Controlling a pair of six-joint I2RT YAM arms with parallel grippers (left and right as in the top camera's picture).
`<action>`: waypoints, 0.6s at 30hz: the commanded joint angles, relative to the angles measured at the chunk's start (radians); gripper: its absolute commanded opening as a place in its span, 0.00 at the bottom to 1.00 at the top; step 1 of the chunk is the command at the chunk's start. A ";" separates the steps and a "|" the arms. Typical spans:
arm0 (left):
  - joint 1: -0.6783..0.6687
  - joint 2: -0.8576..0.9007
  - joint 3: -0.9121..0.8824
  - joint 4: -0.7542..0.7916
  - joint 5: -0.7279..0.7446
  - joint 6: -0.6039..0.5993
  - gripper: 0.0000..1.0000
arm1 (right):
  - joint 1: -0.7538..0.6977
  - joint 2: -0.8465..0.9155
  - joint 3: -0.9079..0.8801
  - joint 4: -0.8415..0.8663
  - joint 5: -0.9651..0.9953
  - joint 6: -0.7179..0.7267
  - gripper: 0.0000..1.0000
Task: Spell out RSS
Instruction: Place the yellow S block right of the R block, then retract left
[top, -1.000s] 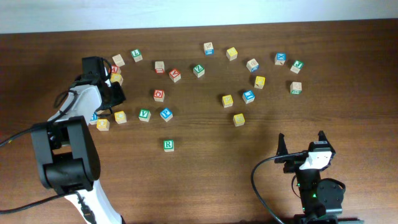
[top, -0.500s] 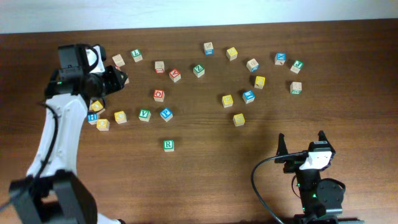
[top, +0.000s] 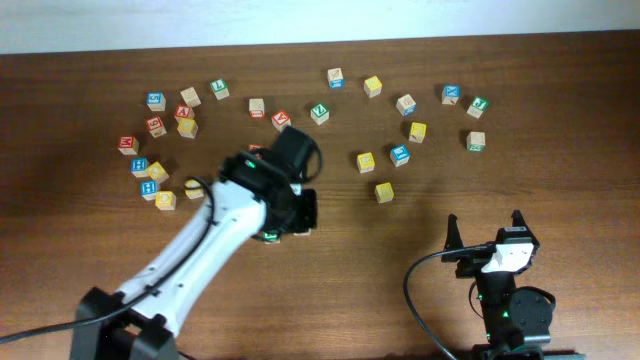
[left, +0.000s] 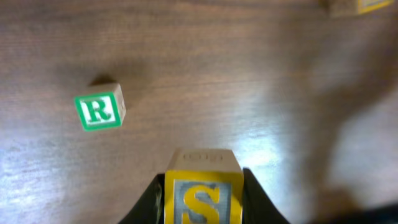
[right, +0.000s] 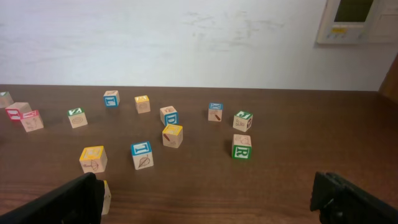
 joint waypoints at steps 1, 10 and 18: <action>-0.077 -0.011 -0.135 0.151 -0.163 -0.146 0.10 | 0.005 -0.006 -0.007 -0.004 0.005 0.003 0.98; -0.093 -0.011 -0.380 0.513 -0.197 -0.169 0.13 | 0.006 -0.006 -0.007 -0.004 0.005 0.003 0.98; -0.124 0.010 -0.430 0.602 -0.214 -0.169 0.16 | 0.005 -0.006 -0.007 -0.004 0.005 0.004 0.98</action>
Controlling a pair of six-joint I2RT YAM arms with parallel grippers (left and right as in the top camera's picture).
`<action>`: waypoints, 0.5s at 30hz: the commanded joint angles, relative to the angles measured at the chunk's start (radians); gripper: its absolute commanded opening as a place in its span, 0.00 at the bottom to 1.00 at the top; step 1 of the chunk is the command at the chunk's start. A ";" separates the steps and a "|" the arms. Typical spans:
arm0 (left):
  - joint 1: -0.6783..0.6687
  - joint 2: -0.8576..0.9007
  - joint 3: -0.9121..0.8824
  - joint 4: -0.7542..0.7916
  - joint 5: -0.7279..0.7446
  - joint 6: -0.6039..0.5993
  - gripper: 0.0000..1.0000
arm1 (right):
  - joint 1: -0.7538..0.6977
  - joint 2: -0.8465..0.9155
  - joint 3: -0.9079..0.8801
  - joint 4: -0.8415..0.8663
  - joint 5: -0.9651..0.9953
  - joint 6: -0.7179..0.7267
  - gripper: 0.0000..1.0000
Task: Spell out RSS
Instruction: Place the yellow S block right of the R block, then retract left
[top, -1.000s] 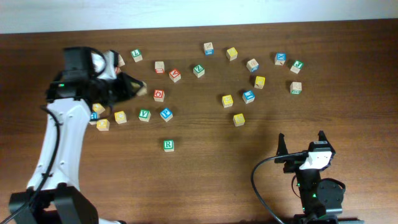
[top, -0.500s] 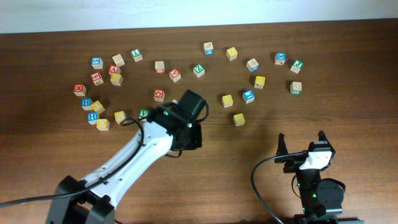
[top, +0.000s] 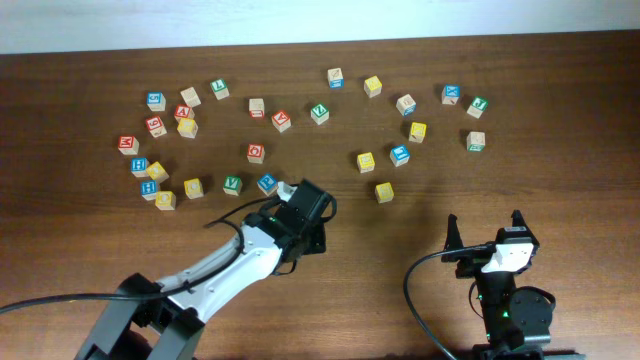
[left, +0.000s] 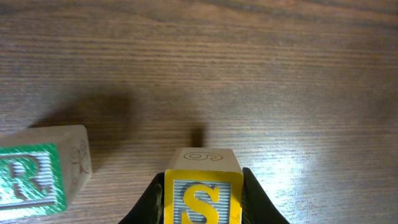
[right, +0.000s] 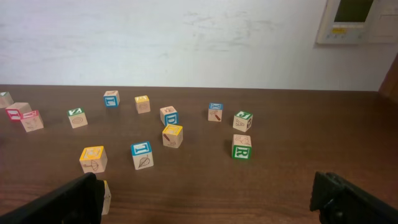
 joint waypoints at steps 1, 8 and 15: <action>-0.011 0.024 -0.011 0.035 -0.031 -0.013 0.18 | 0.005 -0.006 -0.007 -0.004 0.005 0.003 0.98; -0.011 0.052 -0.010 0.085 -0.030 -0.013 0.25 | 0.005 -0.006 -0.007 -0.004 0.005 0.003 0.98; -0.011 0.052 0.013 0.090 -0.029 -0.013 0.39 | 0.005 -0.006 -0.007 -0.004 0.005 0.003 0.98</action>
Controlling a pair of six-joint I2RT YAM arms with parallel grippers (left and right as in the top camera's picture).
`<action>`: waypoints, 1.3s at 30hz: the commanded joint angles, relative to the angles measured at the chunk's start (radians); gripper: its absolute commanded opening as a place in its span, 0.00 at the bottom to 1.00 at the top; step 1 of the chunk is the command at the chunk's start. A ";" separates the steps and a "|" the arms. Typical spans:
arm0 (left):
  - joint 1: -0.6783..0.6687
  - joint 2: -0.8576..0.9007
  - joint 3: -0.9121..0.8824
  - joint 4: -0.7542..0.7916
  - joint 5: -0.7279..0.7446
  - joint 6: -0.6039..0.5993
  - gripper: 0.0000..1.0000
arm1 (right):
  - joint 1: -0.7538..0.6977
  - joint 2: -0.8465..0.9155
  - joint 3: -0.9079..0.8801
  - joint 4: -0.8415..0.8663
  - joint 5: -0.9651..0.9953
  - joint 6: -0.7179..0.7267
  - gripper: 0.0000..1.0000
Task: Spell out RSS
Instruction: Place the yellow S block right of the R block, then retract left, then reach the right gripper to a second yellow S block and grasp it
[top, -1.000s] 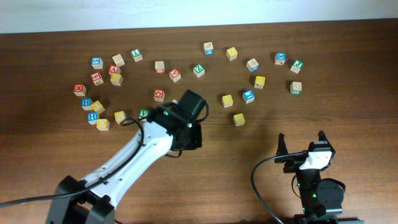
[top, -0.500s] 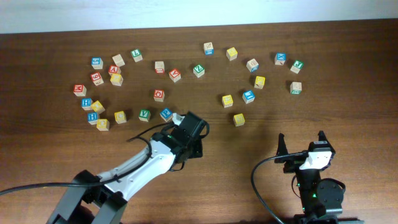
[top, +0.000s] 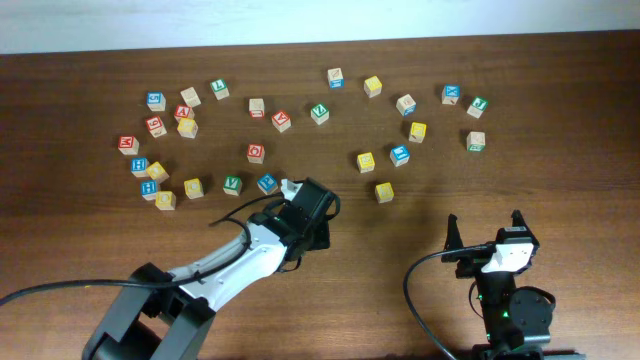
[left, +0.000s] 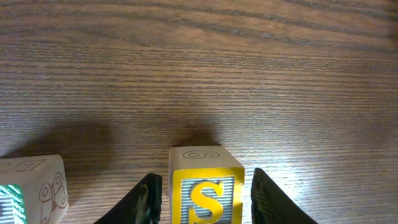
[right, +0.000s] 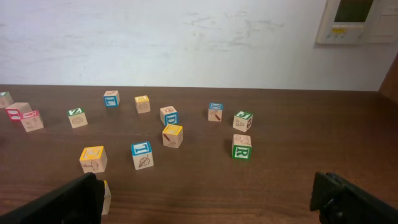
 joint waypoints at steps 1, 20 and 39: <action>-0.003 0.004 0.029 -0.004 -0.014 -0.002 0.39 | 0.005 -0.006 -0.007 -0.004 0.005 0.004 0.98; 0.824 -0.460 0.187 -0.524 -0.028 0.077 0.82 | 0.006 -0.006 -0.007 -0.004 0.005 0.004 0.98; 0.903 -0.460 0.187 -0.595 -0.029 0.077 0.99 | 0.006 -0.006 -0.007 0.595 -0.726 0.638 0.98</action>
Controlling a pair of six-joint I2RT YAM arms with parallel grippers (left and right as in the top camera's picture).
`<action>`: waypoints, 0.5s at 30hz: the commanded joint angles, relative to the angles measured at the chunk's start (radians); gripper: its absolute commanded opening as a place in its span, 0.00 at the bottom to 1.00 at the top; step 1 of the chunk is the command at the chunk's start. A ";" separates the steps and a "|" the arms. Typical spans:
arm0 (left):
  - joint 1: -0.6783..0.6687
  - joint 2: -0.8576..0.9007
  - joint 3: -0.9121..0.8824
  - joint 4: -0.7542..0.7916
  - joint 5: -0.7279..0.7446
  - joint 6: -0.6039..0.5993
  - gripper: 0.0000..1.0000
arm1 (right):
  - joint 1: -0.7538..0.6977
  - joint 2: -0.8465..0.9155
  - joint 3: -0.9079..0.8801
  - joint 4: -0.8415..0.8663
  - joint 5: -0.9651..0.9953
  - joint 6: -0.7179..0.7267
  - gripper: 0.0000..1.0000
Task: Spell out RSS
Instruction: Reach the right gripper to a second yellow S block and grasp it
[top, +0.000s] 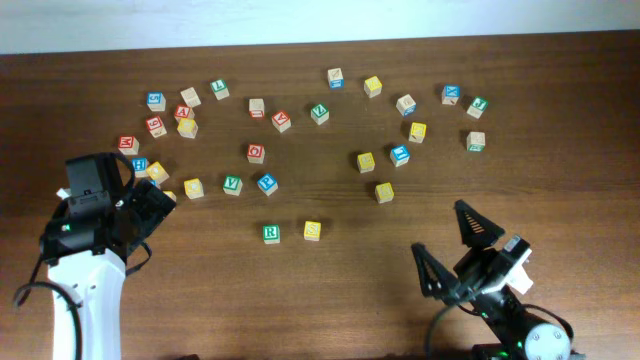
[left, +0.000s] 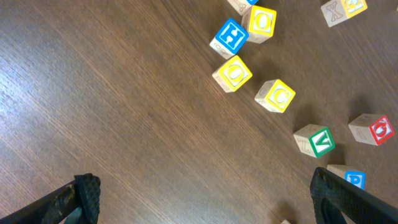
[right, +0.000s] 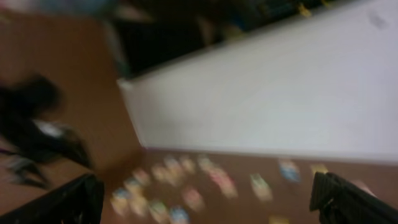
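A green R block (top: 270, 233) and a yellow S block (top: 312, 230) stand side by side on the table's middle front, S to the right of R with a small gap. My left gripper (top: 150, 205) hangs far left of them, open and empty. In the left wrist view its fingertips (left: 82, 198) frame bare wood, and the left gripper (left: 202, 202) holds nothing. My right gripper (top: 450, 248) is at the front right, turned at a slant and open. The right wrist view is blurred by motion, with the right gripper (right: 208, 202) spread wide.
Loose letter blocks are scattered across the back half of the table (top: 360, 300). Near my left gripper lie a blue H block (left: 229, 37), a yellow C block (left: 275, 95) and a green V block (left: 314, 140). A yellow block (top: 384, 191) sits right of the S.
My left gripper stood open around the S block beside the R; now it is far off at the table's left and S stands alone. My right gripper has turned slantwise and its view blurs.
My left gripper held the S block above the table near the R. Then it was lower, close to the R's right. Then its jaws were open with S on the wood. Now the arm is away at the left and R and S stand together.
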 joint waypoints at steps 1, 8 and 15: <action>0.004 -0.013 0.008 0.002 -0.001 0.008 0.99 | 0.005 -0.005 -0.002 0.322 -0.083 0.153 0.98; 0.004 -0.013 0.008 0.002 -0.001 0.008 0.99 | 0.005 0.122 0.636 -0.238 0.065 -0.252 0.98; 0.004 -0.013 0.008 0.002 -0.001 0.008 0.99 | 0.005 0.742 1.281 -1.236 0.077 -0.497 0.98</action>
